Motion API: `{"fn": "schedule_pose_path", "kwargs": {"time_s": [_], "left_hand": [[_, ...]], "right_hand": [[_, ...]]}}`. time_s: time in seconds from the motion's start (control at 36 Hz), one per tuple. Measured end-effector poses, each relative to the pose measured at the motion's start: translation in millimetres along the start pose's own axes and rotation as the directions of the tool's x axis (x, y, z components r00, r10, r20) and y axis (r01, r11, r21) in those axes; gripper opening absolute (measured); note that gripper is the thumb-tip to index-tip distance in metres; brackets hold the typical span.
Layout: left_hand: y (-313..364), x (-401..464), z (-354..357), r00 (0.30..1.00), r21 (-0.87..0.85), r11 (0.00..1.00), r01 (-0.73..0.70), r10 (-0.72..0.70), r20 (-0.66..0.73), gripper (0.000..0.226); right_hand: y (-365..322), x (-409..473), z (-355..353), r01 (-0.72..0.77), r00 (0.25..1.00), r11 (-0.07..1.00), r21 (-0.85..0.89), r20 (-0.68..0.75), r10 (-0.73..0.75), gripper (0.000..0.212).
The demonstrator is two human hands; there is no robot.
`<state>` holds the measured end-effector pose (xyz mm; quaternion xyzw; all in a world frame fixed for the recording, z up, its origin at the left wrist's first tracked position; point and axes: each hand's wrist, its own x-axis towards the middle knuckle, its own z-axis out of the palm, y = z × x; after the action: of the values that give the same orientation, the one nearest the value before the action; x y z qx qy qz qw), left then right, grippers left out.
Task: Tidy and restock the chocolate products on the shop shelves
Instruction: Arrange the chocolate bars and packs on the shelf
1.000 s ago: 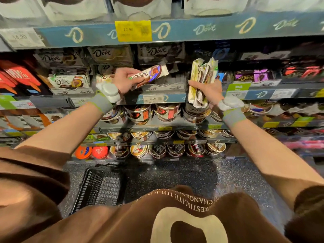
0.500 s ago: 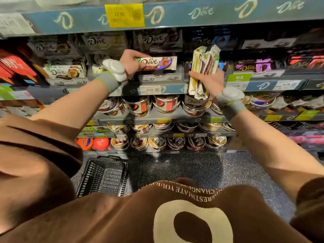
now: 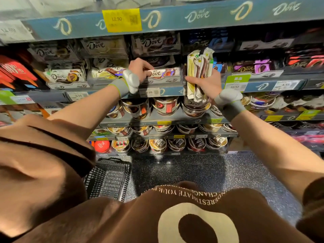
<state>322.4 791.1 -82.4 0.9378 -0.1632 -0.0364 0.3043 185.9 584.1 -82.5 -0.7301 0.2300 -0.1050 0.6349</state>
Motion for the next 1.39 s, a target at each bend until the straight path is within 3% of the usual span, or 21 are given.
{"fn": "schedule_pose_path", "kwargs": {"time_s": [0.11,0.22,0.36,0.5,0.58,0.67,0.81,0.86,0.94,1.06,1.19,1.28,1.39], "left_hand": [[-4,-3,3,1.000,0.053,0.999,-0.009,0.010,-0.010,0.029],[-7,-10,4,0.994,0.063,0.992,-0.111,0.112,-0.017,0.035],[-25,-20,-14,0.968,-0.016,0.988,-0.151,0.145,-0.207,0.034],[-77,-19,-47,0.946,0.022,0.997,-0.072,0.075,-0.315,0.047],[-106,-9,-63,0.975,0.164,0.985,-0.053,0.087,-0.206,0.054],[-105,-3,-74,0.991,0.386,0.913,-0.131,0.129,0.032,0.065],[-106,11,-83,0.957,0.492,0.832,-0.258,0.148,0.250,0.078],[-105,13,-85,0.947,0.533,0.796,-0.286,0.152,0.282,0.087],[-94,11,-85,0.940,0.588,0.746,-0.313,0.154,0.304,0.076],[-92,13,-87,0.938,0.619,0.713,-0.329,0.173,0.299,0.055],[-96,7,-93,0.947,0.579,0.751,-0.317,0.217,0.237,0.041],[-98,0,-94,0.959,0.549,0.787,-0.282,0.220,0.178,0.038],[-98,-8,-87,0.961,0.490,0.830,-0.267,0.270,0.065,0.050]], "right_hand": [[0,2,4,-0.007,1.000,1.000,0.001,0.002,0.007,0.051],[-2,4,8,0.003,1.000,1.000,0.000,0.017,-0.003,0.054],[-3,7,19,0.008,1.000,1.000,-0.026,0.015,-0.007,0.057],[-11,5,37,0.019,0.999,1.000,-0.022,0.028,-0.018,0.052],[-13,4,48,0.026,0.998,0.999,-0.029,0.053,-0.024,0.037],[-13,2,53,0.027,0.998,0.998,-0.050,0.063,-0.024,0.044],[-8,4,60,0.026,0.998,0.997,-0.074,0.060,-0.021,0.050],[-6,5,62,0.016,0.998,0.997,-0.072,0.061,-0.012,0.038],[-5,5,64,0.015,0.998,0.998,-0.059,0.059,-0.012,0.032],[-2,7,65,0.013,0.999,0.998,-0.058,0.037,-0.011,0.043],[-1,9,64,0.007,1.000,0.998,-0.059,0.030,-0.006,0.033],[-1,12,63,0.021,1.000,0.998,-0.056,0.017,-0.020,0.048],[-2,14,60,0.061,0.998,0.997,-0.054,0.002,-0.061,0.045]]}}
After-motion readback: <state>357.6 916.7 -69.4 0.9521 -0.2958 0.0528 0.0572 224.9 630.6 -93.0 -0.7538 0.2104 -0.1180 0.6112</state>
